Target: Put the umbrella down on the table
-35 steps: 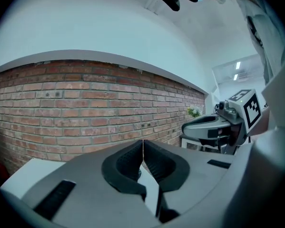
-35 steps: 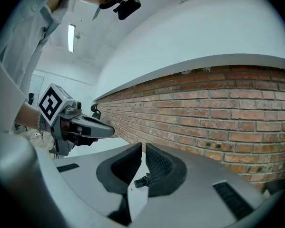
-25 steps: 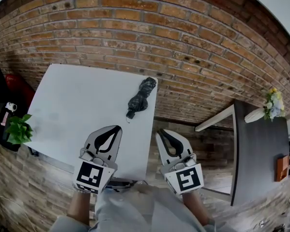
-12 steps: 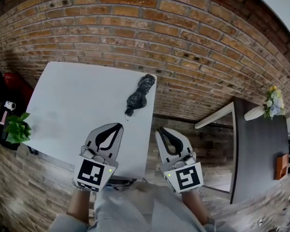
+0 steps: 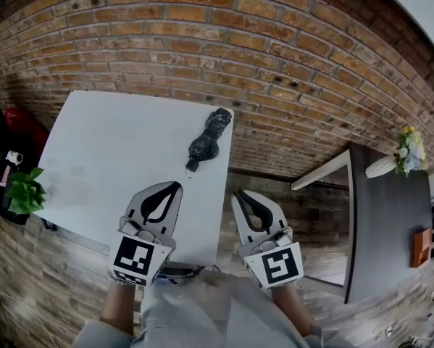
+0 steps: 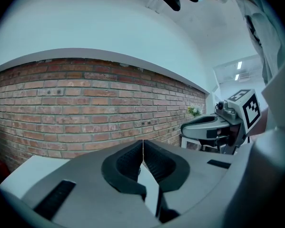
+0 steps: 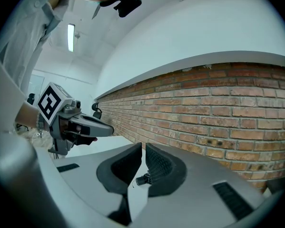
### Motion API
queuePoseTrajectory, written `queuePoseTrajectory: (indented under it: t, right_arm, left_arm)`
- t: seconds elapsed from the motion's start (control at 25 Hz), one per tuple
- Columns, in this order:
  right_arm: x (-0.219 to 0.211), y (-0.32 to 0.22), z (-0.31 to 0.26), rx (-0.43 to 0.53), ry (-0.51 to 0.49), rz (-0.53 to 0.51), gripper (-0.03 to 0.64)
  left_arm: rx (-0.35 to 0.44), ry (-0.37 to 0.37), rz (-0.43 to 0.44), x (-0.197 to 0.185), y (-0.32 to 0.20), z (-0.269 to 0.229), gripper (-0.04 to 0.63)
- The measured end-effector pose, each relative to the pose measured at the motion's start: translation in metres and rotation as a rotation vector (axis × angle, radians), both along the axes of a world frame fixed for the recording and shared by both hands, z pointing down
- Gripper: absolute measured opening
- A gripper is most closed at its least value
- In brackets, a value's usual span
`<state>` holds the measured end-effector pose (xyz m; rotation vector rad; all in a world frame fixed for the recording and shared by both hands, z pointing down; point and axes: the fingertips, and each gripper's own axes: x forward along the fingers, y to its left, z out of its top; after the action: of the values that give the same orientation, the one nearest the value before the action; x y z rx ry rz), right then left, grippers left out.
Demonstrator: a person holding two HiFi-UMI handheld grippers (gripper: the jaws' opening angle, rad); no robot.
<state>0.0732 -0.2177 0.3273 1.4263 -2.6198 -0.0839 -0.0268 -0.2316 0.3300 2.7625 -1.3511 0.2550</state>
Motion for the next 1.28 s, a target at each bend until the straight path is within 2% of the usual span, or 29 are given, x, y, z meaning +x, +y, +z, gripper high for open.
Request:
queuePoseTrajectory:
  t: [1.28]
  right_arm:
    - [-0.0061, 0.0042, 0.0034, 0.002, 0.005, -0.005, 0.055]
  left_arm:
    - [-0.011, -0.043, 0.013, -0.0021, 0.0053, 0.0086, 0.025]
